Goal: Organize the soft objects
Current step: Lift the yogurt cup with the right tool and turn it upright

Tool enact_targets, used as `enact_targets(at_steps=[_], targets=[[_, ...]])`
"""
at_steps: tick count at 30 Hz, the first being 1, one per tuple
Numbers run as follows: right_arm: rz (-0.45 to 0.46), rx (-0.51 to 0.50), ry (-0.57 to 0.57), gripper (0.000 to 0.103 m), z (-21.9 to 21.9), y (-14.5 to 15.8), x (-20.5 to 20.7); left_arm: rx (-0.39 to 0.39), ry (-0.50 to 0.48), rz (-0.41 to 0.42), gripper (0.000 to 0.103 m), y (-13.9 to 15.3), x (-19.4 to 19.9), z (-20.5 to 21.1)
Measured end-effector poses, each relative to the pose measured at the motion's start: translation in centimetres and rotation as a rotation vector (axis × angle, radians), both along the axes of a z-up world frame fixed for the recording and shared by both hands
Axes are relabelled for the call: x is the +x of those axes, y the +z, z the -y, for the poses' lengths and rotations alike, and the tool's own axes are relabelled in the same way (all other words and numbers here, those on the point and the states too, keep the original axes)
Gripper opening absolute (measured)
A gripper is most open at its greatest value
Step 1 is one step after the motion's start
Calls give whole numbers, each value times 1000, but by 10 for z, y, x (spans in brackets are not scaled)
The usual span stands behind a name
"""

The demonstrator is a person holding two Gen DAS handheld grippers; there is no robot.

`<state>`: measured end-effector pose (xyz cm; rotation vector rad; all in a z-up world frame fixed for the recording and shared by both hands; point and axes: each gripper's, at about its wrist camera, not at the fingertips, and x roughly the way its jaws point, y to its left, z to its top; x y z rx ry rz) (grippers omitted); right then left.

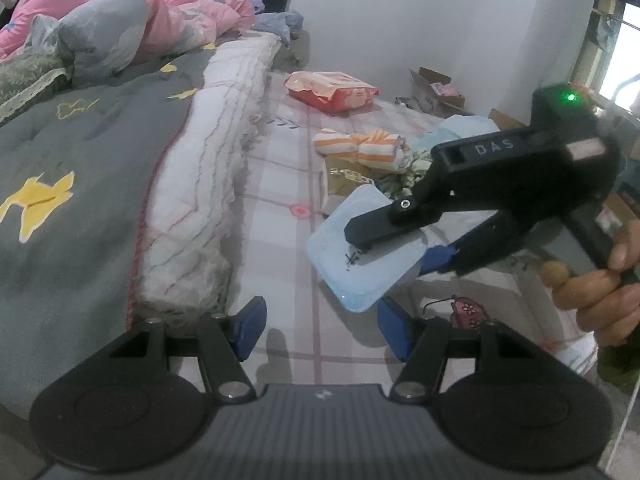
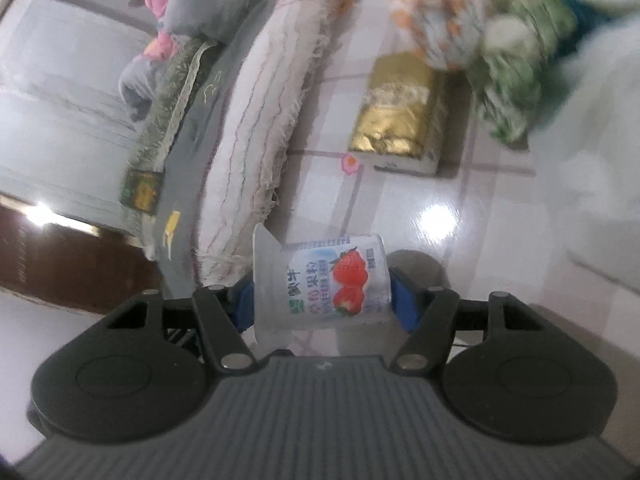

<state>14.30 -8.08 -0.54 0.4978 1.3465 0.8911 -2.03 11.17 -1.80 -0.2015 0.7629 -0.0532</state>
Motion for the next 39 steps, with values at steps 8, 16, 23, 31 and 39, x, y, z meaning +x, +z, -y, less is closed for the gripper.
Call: enact_targets(at_steps=[8,16,23,31,39], targets=[[1,-1,-48,72,19,-1,3,10,-46,1,62,3,6,12],[101,-68,-90,77,36,8,1,39,-93,-11,67,2,13,28],[119,-68,-119,77,53,8,-3,54,-106,-16,69,0,18,35],[122,-1,-144,77,63,12,-7,66,-110,-24,72,-1,20,38],[107,40,-174,76,71,8,-11,89,-144,-22,74,-4,26,47]])
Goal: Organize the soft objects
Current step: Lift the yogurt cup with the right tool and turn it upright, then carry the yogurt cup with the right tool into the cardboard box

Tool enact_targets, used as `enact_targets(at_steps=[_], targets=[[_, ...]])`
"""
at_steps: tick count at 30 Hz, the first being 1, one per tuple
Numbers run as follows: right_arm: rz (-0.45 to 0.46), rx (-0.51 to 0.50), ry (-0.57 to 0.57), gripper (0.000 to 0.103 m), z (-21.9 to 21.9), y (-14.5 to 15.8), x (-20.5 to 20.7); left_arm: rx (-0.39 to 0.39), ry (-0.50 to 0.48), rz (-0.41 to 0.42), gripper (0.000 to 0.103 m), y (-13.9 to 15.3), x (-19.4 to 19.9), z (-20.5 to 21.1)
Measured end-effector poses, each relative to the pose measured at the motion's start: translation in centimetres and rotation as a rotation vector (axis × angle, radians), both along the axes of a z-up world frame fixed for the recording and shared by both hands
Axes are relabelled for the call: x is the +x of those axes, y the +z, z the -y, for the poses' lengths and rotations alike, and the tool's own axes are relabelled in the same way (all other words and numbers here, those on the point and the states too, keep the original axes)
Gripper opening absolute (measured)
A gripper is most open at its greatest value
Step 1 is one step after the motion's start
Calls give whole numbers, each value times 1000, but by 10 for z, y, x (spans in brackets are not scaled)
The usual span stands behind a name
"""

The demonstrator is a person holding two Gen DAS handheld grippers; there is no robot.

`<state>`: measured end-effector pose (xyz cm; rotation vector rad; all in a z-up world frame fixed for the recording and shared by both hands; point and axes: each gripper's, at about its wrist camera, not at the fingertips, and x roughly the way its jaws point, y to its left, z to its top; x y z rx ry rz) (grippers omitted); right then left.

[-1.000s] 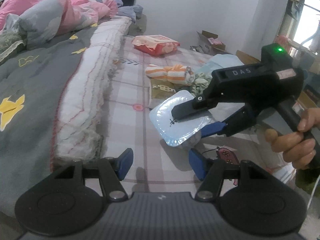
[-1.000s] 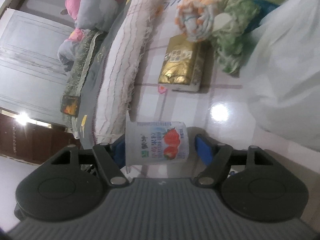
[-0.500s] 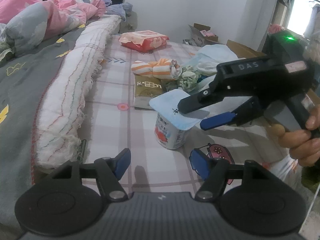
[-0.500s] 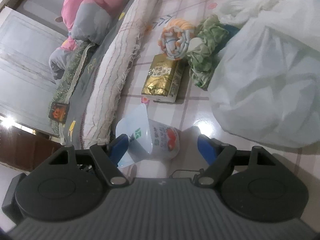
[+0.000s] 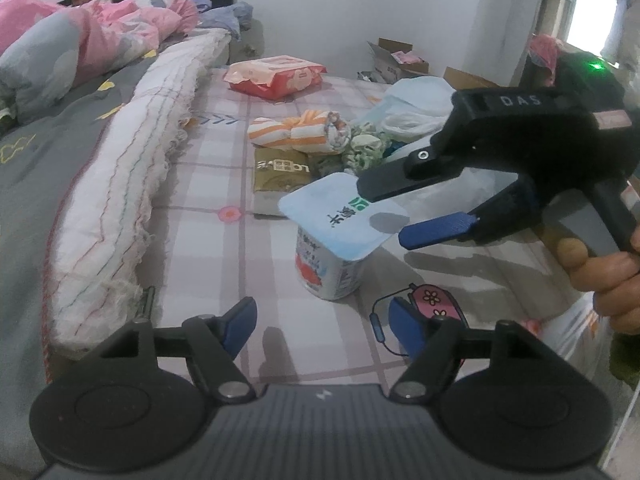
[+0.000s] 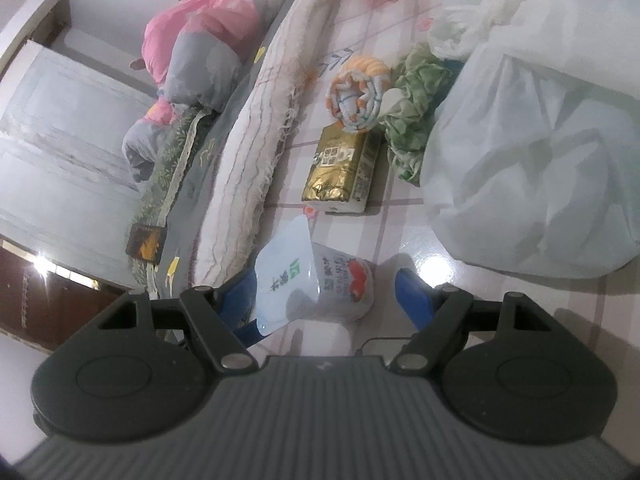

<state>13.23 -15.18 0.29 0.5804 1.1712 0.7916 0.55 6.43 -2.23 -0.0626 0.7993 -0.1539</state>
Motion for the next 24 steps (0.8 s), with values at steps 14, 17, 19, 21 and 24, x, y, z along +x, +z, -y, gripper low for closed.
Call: enact_targets(at_steps=[14,17,19,21,24], targets=[[-11,36,-38,55,-7,-8,5,8,-41,31,73,-8,32,13],[-6,39,-42,51,-10,-7,9,-3,-32,51,68,-7,39,12],[-2,35,-40,48,-13,-8,12,-6,-26,62,63,-6,43,13],[-2,31,-32,38,-16,-8,13,-10,-21,68,60,-6,46,13],[-1,42,-17,31,-21,-8,13,-3,-17,77,59,-6,46,14]])
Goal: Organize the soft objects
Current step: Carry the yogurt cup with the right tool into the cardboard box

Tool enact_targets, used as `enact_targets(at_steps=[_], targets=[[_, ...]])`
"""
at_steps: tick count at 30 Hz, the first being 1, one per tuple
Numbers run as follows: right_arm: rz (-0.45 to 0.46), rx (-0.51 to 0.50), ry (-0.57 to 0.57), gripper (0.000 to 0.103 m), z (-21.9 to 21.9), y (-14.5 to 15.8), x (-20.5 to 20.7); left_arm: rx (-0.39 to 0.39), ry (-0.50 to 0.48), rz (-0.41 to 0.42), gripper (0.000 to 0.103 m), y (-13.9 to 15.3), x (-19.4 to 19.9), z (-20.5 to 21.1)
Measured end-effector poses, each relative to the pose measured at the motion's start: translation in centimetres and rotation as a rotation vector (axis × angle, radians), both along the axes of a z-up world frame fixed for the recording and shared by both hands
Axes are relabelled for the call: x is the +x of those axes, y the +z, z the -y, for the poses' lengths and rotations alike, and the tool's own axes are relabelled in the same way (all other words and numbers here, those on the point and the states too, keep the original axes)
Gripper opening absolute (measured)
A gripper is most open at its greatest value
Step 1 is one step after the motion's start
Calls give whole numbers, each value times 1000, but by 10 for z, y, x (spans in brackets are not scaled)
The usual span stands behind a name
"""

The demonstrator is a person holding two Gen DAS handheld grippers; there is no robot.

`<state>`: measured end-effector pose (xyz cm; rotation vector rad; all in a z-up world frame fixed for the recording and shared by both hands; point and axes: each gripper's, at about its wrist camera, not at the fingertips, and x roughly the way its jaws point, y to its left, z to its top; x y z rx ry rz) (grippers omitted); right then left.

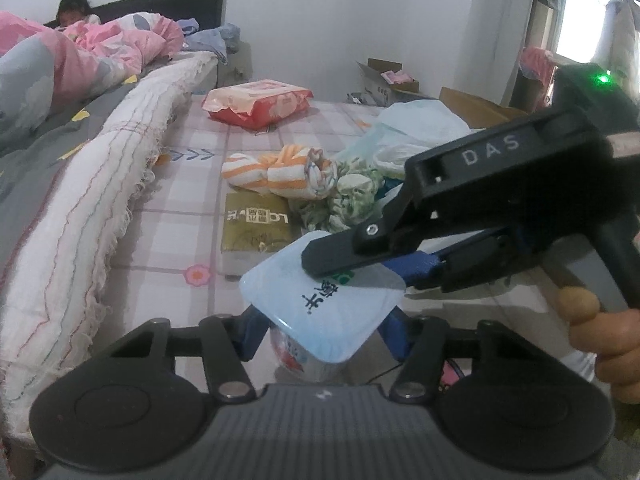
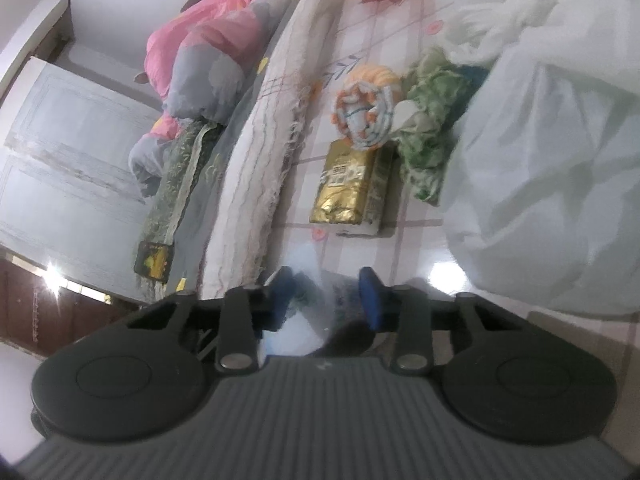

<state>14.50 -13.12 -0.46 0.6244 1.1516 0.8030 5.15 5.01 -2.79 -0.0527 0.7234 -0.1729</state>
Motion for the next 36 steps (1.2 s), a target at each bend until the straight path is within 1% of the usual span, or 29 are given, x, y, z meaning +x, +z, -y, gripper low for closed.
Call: enact_targets(at_steps=[4,8,13,18,23,29,33,36], targets=[[42,-30,11,29,-5,8,-3,-7,13,-2,57,1,0,0],[40,-38,16,28,-6,10,-5,-13,25,-3,53,5,-3,-4],[44,-32,18,28,-6,19,-11,-5,26,16,53,15,-10,-4],[59,-21,18,28,-4,37,-16,6,26,37,53,32,-14,-1],[90,13,12,28,9,66,-16,45,7,87,53,62,-14,10],[182,41,-41,28,48,115,-12,78,-54,168,53,105,1,44],[233,49,-115,28,95,145,-8,95,-136,213,53,131,19,85],[258,33,-193,29,137,164,-6,81,-216,227,53,147,34,119]])
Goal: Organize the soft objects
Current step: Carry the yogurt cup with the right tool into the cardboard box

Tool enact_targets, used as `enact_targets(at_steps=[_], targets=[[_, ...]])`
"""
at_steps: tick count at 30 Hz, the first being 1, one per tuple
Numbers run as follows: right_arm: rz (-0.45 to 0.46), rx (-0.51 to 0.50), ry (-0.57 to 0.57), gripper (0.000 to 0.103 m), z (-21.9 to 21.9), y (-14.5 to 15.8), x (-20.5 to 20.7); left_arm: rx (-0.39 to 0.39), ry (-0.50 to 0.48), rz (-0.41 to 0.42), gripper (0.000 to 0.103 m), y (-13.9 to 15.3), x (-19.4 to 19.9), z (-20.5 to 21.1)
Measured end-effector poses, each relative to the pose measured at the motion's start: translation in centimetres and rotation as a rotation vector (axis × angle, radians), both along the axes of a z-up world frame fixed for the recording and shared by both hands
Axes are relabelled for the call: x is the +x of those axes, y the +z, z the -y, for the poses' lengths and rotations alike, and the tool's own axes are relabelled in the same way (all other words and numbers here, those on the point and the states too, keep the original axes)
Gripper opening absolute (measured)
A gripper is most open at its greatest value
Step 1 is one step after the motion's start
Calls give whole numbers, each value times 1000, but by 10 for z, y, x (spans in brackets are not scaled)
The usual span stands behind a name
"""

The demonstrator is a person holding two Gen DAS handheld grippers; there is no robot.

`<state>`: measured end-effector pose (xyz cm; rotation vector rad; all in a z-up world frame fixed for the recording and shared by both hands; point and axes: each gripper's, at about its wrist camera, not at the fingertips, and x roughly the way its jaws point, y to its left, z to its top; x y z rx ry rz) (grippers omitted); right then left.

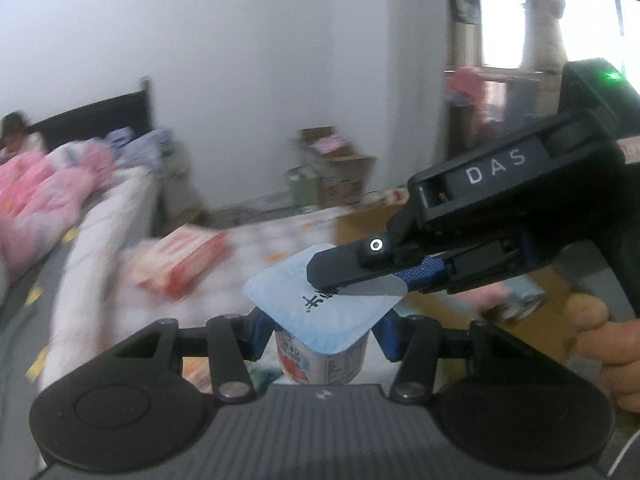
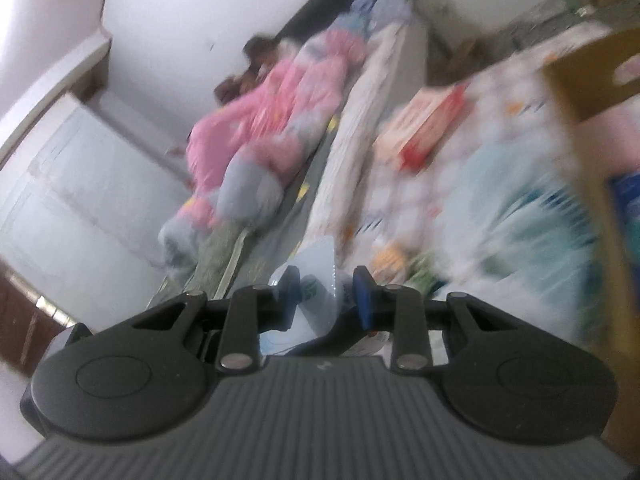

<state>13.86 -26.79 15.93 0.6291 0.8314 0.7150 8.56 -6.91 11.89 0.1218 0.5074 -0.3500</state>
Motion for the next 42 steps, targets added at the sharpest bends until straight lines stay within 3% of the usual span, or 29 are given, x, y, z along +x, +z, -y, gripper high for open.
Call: enact_targets(at_steps=[4,7,14,18,24,31,38,42], targets=[[0,-21,-111,30,58,15,0,-19,-119,-34,53,13,23,50],[-32,-21,-180,30,101,13,1,-28,-200,-104,53,13,43,86],[-203,-10,-260,30,169,-39,-2,2,-311,-376,53,-20,81,149],[-283,-8,-261,31,185,-64,-5,35,-347,-448,53,-41,84,166],[-395,-4,-225,33,203,-97,-4,115,-368,-510,53,-64,86,185],[-515,-26,-175,37,211,-136,12,175,-357,-551,55,-70,80,190],[-494,-173,-129,47,200,-130,18,166,-362,-527,59,-60,70,183],[-467,-198,-157,48,203,-126,21,164,-353,-447,60,-49,58,172]])
